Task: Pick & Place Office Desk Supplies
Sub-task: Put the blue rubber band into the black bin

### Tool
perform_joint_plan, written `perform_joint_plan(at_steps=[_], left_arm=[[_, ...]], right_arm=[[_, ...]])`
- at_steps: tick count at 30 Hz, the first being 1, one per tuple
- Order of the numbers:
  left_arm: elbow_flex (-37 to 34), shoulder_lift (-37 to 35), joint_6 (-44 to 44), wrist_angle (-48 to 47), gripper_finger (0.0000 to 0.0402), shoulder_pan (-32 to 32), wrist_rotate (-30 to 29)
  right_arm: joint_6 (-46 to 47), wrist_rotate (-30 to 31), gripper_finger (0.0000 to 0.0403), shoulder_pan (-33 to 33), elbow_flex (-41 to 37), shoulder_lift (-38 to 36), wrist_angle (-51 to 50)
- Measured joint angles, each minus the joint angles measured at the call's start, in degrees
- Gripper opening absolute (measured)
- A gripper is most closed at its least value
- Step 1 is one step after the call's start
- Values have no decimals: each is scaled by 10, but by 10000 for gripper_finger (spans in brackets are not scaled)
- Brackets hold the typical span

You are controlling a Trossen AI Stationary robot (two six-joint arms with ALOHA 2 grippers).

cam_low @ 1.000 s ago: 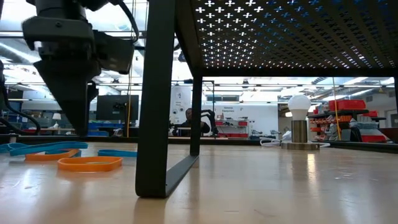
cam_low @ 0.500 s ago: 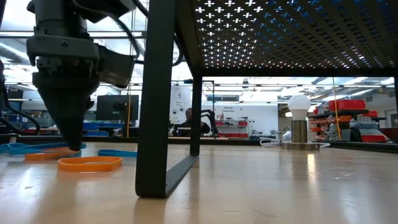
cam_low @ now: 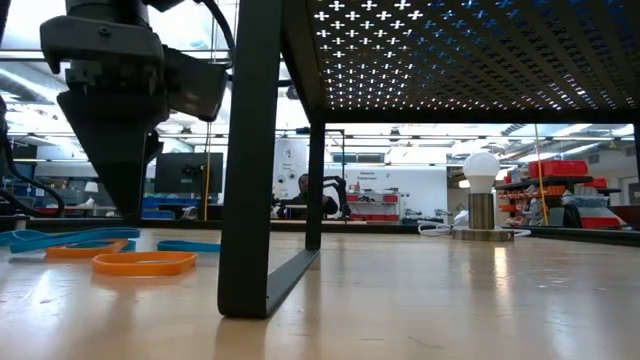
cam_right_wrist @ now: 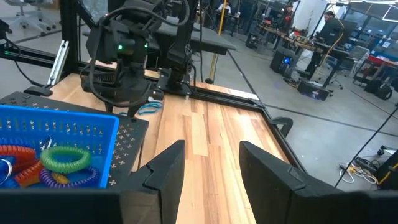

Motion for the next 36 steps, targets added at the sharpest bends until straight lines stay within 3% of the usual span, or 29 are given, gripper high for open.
perform_joint_plan(at_steps=[24, 36], left_arm=[[-2, 45, -18, -65, 205, -3, 2], [-1, 37, -14, -62, 98, -10, -6]], right_arm=[[0, 0, 160, 0, 0, 0, -1], [11, 0, 160, 0, 0, 0, -3]])
